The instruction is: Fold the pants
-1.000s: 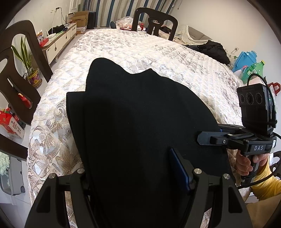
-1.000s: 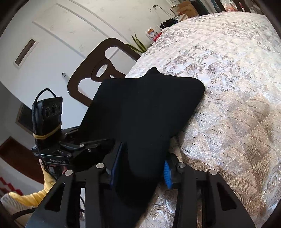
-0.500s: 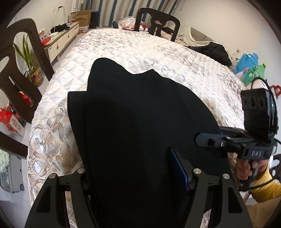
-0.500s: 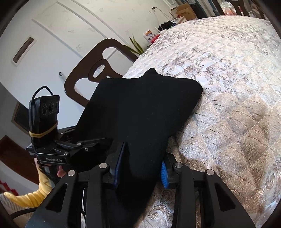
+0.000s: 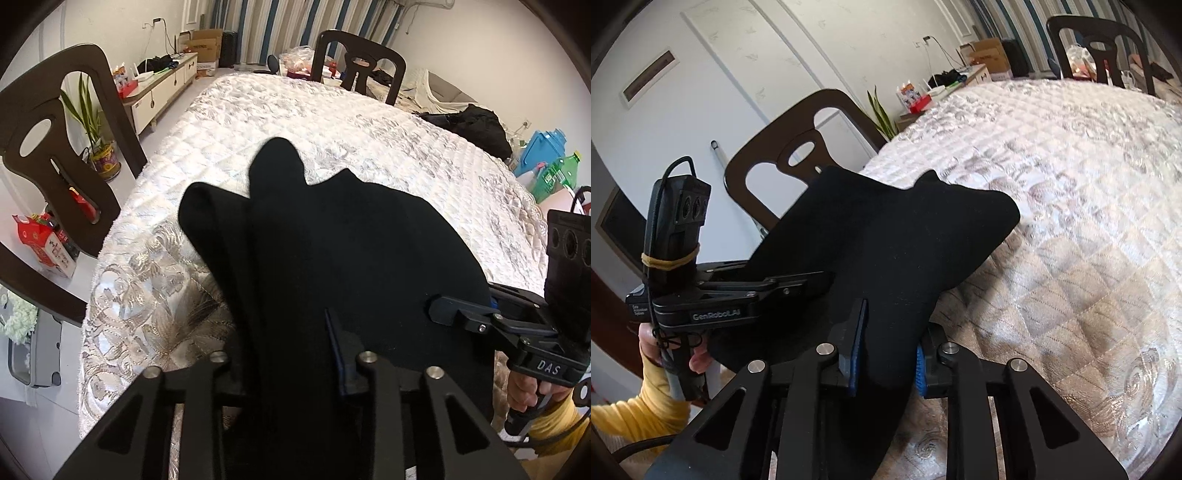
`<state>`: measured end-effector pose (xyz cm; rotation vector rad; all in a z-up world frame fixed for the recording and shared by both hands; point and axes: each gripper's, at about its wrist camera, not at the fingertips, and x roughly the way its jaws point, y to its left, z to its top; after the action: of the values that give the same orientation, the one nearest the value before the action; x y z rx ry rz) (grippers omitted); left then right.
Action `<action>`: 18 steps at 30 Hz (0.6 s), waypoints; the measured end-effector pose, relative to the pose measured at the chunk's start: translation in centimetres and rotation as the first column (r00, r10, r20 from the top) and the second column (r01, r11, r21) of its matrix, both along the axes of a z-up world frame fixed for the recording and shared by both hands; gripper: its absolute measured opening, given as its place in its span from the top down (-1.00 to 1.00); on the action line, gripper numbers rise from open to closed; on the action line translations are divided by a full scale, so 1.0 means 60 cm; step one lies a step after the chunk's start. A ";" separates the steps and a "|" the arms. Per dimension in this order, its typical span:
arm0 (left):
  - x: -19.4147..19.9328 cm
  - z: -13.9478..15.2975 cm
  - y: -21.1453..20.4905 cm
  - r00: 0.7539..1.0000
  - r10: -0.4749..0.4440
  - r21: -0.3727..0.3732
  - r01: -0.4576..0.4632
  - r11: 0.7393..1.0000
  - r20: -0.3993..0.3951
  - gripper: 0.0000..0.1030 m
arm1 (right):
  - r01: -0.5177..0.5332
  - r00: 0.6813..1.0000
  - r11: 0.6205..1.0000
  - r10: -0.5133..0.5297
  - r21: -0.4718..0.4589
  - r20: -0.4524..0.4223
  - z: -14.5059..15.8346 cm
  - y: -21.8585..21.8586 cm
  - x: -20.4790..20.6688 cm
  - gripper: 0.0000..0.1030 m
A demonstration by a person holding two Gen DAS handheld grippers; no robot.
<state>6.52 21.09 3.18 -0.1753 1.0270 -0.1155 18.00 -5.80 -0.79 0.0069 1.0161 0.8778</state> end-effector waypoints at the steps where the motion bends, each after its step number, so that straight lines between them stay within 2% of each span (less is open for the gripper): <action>1: 0.001 0.002 -0.001 1.000 0.000 0.004 0.000 1.000 0.002 0.41 | -0.002 1.000 1.000 0.002 0.004 0.006 0.004 0.000 -0.002 0.60; 5: 0.006 0.012 -0.018 1.000 -0.013 0.005 0.013 1.000 0.015 0.45 | 0.005 0.999 1.000 -0.006 0.023 0.046 0.028 -0.010 -0.006 0.62; 11: 0.027 0.025 -0.048 0.999 -0.041 -0.072 0.043 0.996 0.036 0.45 | 0.056 0.993 0.998 -0.060 0.040 0.099 0.065 -0.052 0.001 0.63; 18: 0.056 0.042 -0.107 0.994 -0.098 -0.096 0.102 0.990 0.051 0.45 | 0.113 0.982 0.993 -0.117 0.036 0.148 0.094 -0.099 0.017 0.64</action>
<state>9.88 14.65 5.69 -0.2101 0.9847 -0.2604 19.04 -11.74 4.85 0.0223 0.8546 0.7743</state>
